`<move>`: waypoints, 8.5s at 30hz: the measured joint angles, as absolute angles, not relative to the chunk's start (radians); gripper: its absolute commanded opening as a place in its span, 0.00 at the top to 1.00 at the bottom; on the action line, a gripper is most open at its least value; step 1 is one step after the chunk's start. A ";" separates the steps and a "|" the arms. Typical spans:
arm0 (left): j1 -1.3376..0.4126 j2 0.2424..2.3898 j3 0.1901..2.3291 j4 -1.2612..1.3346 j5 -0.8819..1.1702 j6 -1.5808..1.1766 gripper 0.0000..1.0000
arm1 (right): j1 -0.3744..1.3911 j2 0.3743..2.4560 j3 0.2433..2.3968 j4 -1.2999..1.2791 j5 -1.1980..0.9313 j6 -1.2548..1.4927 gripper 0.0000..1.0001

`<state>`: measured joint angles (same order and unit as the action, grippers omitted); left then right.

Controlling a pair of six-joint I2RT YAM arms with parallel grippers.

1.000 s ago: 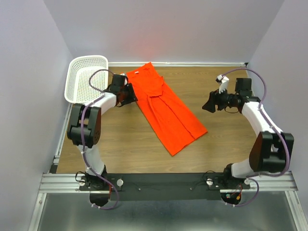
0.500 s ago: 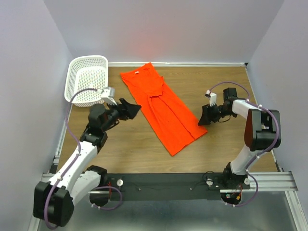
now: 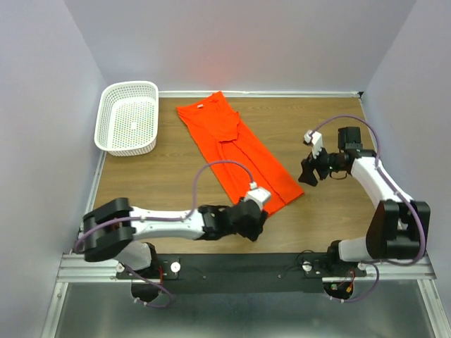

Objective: Fold and stack the t-shirts
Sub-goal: Fold the tshirt

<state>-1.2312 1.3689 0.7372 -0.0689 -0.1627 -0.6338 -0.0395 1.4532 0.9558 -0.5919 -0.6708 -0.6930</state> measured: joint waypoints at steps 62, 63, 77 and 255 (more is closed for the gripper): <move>-1.394 1.760 0.975 -0.260 -0.517 -0.427 1.00 | 0.059 1.630 0.872 -0.862 -0.733 -1.961 0.54; -1.394 1.757 0.972 -0.259 -0.514 -0.427 1.00 | 0.070 1.634 0.871 -0.848 -0.726 -1.956 0.60; -1.388 1.689 0.906 -0.223 -0.439 -0.430 1.00 | 0.104 1.596 0.822 -0.763 -0.692 -1.920 0.99; -1.206 1.110 0.766 0.067 -0.245 0.377 0.11 | -0.059 1.275 0.781 -0.769 -0.792 -1.495 0.05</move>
